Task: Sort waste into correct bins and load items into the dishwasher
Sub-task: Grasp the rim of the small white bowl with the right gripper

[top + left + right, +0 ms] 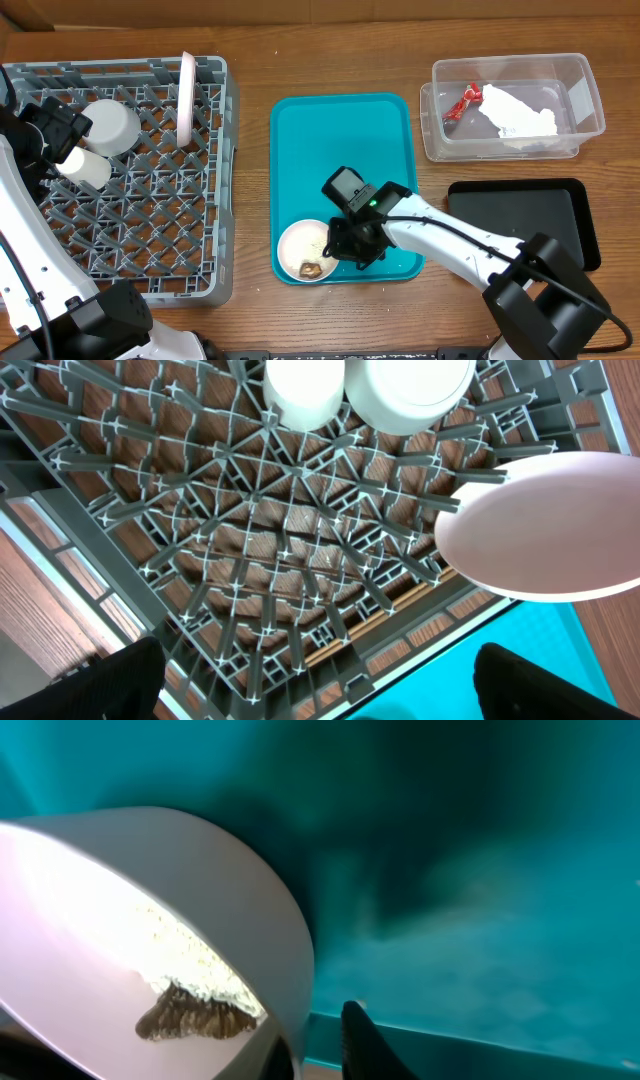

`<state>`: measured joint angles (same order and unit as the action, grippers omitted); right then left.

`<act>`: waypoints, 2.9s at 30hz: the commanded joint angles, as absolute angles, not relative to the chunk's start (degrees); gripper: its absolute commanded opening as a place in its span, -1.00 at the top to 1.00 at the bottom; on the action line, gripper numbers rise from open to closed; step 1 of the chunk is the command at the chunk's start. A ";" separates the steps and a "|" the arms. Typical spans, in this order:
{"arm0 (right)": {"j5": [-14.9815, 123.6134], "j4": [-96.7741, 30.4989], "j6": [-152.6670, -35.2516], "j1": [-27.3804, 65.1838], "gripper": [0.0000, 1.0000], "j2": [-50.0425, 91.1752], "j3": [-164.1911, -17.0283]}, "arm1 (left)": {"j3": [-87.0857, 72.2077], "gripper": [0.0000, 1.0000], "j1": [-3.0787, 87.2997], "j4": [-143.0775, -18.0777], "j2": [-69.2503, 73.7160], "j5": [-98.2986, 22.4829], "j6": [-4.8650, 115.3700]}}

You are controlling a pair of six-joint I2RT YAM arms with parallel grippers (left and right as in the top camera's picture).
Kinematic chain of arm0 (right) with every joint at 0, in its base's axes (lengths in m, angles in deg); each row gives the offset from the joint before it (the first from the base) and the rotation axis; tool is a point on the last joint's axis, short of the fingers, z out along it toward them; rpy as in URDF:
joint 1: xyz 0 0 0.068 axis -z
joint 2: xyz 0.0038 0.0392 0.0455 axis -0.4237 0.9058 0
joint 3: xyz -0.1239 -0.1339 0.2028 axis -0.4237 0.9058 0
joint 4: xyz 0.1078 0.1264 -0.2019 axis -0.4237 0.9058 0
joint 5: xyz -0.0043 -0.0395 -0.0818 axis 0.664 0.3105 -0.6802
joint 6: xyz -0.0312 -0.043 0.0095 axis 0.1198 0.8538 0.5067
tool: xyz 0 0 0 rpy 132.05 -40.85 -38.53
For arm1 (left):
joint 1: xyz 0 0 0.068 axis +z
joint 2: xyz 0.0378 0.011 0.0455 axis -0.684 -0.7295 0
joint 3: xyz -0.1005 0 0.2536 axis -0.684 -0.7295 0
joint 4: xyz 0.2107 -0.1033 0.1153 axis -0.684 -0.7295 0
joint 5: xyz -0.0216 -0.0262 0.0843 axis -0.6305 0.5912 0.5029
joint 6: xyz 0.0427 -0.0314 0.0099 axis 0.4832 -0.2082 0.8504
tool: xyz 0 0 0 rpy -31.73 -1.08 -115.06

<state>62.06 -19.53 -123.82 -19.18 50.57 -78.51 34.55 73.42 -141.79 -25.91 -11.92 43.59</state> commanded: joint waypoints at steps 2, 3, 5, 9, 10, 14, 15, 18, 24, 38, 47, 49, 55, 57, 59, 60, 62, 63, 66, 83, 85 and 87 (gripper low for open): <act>58.39 -17.48 -123.12 -15.60 0.67 50.15 -79.56 | 34.99 -1.00 73.36 -141.90 -26.15 -11.33 43.07; 57.93 -17.17 -123.09 -15.03 0.67 50.15 -79.56 | 34.99 -1.00 73.36 -141.88 -26.15 -11.33 43.07; 55.88 -16.41 -123.07 -13.68 0.67 50.15 -79.63 | 34.99 -1.00 73.36 -141.90 -26.15 -11.33 43.07; 50.22 -14.00 -121.59 -10.14 0.66 50.11 -80.94 | 34.99 -1.00 73.36 -141.90 -26.15 -11.35 43.05; 48.80 -13.06 -121.56 -8.82 0.66 50.11 -81.59 | 34.99 -1.00 73.36 -141.90 -26.15 -11.33 43.05; 46.11 -10.96 -116.84 -3.38 0.64 50.11 -84.54 | 34.99 -1.00 73.36 -141.90 -26.15 -11.35 43.05; 46.11 -10.77 -115.44 -2.42 0.60 50.11 -85.13 | 34.99 -1.00 73.36 -141.90 -26.15 -11.33 43.07; 46.02 -8.97 -110.46 1.10 0.55 50.11 -88.63 | 34.99 -1.00 73.36 -141.90 -26.15 -11.35 43.05; 46.17 -1.54 -106.75 2.13 0.42 50.11 -97.31 | 34.99 -1.00 73.36 -141.90 -26.15 -11.35 43.07; 40.32 -4.45 -114.02 -20.36 0.24 55.70 -101.31 | 34.99 -1.00 73.36 -141.90 -26.15 -11.33 43.05; 37.13 -3.51 -118.00 -21.94 0.24 59.37 -101.29 | 34.99 -1.00 73.36 -141.90 -26.15 -11.35 43.07; 37.28 -4.71 -117.98 -22.88 0.24 60.71 -101.29 | 34.99 -1.00 73.36 -141.90 -26.15 -11.35 43.05; 37.30 -6.09 -117.87 -23.77 0.31 63.20 -101.29 | 34.99 -1.00 73.36 -141.90 -26.15 -11.35 43.05; 37.28 -6.07 -117.85 -24.01 0.34 63.31 -101.29 | 34.99 -1.00 73.36 -141.90 -26.15 -11.33 43.05; 37.28 -6.05 -117.85 -24.12 0.40 63.35 -101.26 | 34.99 -1.00 73.36 -141.90 -26.15 -11.33 43.07; 37.28 -6.07 -117.85 -24.19 0.45 63.40 -101.29 | 34.99 -1.00 73.36 -141.90 -26.15 -11.33 43.05; 37.26 -6.07 -117.83 -24.21 0.49 63.74 -101.29 | 34.99 -1.00 73.36 -141.92 -26.15 -11.33 43.05; 37.28 -6.00 -117.83 -24.21 0.51 64.03 -101.24 | 34.99 -1.00 73.36 -141.90 -26.15 -11.35 43.05; 37.28 -5.54 -117.81 -24.25 0.66 64.79 -101.22 | 34.99 -1.00 73.36 -141.90 -26.15 -11.35 43.05; 32.62 -0.82 -116.67 -25.50 0.93 64.95 -101.72 | 34.99 -0.99 73.36 -141.90 -26.15 -11.35 43.05; 29.61 2.13 -119.29 -25.50 0.93 64.93 -102.71 | 34.99 -1.00 73.36 -141.90 -26.15 -11.35 43.05; 25.93 6.59 -123.18 -25.26 0.93 64.88 -104.96 | 34.99 -1.00 73.36 -141.90 -26.15 -11.35 43.05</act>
